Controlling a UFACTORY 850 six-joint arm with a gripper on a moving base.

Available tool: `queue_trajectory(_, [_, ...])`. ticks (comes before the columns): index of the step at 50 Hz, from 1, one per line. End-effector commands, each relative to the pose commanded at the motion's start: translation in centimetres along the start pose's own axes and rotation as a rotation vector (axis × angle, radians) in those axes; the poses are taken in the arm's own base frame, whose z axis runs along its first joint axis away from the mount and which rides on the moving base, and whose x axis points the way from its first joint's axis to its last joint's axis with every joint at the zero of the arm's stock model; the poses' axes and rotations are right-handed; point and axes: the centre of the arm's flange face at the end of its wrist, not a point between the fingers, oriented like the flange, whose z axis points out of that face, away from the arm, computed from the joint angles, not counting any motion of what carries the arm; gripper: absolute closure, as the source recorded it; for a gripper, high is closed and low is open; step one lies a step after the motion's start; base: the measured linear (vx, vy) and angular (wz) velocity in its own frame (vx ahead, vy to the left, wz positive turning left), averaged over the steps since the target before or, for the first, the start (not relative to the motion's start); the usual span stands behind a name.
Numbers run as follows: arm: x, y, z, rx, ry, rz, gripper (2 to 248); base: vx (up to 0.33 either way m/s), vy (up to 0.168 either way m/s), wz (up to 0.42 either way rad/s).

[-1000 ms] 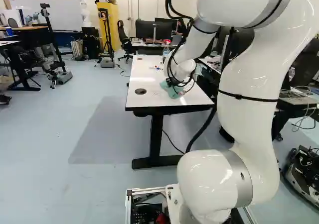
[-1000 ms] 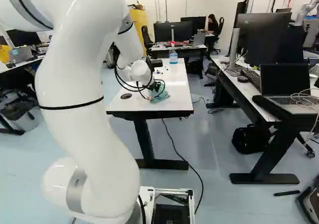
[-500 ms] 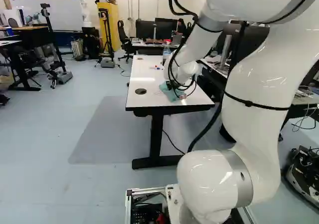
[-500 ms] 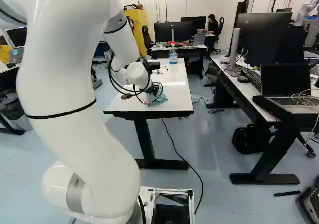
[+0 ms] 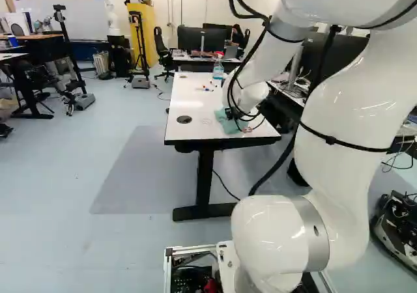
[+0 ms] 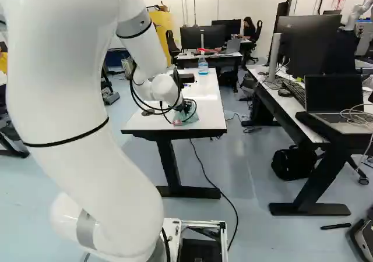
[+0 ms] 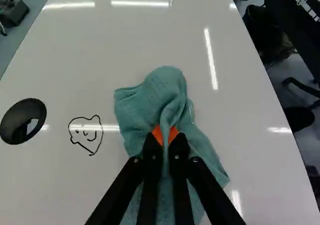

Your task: Clean the table with the green towel

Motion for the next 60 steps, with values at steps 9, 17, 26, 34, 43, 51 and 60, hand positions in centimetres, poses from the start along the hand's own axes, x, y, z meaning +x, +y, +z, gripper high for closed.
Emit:
queue_trajectory(9, [0.1,1.4,0.2,-0.021,0.0,0.022,220,0.0,0.0,0.0])
queue_trajectory(17, [0.7,2.5,0.8,-0.034,0.002,0.037,220,0.0,0.0,0.0])
queue_trajectory(26, [1.8,2.6,1.9,-0.034,0.007,0.036,220,0.0,0.0,0.0])
queue_trajectory(34, [2.9,2.5,3.0,-0.031,0.013,0.032,220,0.0,0.0,0.0])
queue_trajectory(43, [4.1,2.0,4.2,-0.023,0.021,0.022,220,0.0,0.0,0.0])
queue_trajectory(51, [4.8,1.1,4.9,-0.011,0.026,0.009,220,0.0,0.0,0.0])
queue_trajectory(60, [5.0,-0.4,5.0,0.008,0.028,-0.011,220,0.0,0.0,0.0])
